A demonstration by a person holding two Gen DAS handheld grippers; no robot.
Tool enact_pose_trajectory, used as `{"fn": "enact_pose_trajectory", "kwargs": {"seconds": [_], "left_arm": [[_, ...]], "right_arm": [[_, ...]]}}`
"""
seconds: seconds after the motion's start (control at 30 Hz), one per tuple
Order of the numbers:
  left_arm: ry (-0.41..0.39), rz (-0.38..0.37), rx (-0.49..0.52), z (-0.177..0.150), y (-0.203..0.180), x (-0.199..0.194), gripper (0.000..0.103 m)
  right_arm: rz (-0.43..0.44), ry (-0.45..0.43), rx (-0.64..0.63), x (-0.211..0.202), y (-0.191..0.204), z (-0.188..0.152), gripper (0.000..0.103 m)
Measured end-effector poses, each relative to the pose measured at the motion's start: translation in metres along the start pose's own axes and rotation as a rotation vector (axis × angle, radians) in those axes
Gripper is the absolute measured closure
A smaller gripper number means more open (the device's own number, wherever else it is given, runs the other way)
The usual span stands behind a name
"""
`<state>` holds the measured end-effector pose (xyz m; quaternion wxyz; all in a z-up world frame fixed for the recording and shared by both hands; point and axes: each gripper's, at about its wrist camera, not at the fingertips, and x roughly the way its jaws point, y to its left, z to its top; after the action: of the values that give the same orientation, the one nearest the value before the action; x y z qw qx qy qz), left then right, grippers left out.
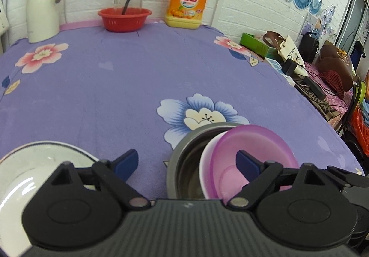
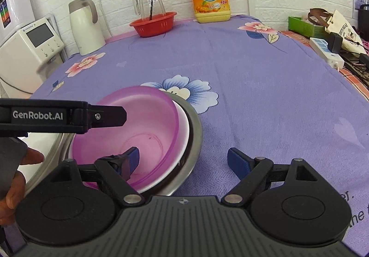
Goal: Organize plates and bowls
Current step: 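Lower the pink bowl into the white bowl and press it down with both grippers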
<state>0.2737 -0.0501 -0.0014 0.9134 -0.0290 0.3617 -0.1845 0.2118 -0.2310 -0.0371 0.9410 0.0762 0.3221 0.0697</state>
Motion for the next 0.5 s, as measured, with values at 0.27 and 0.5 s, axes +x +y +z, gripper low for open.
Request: {"fn": "enact_pose_trajectory", "kwargs": {"seconds": [0.27,0.5], "left_arm": [[0.011,0.017,0.029,-0.0032,-0.0024,0.006,0.019],[0.005,0.012,0.033,-0.0035,-0.002,0.0062,0.019]], "right_arm": [[0.014,0.005,-0.019,0.0063,0.0078,0.0015,0.0],[-0.002,0.012,-0.026,0.0103,0.0087,0.0024,0.0]]}}
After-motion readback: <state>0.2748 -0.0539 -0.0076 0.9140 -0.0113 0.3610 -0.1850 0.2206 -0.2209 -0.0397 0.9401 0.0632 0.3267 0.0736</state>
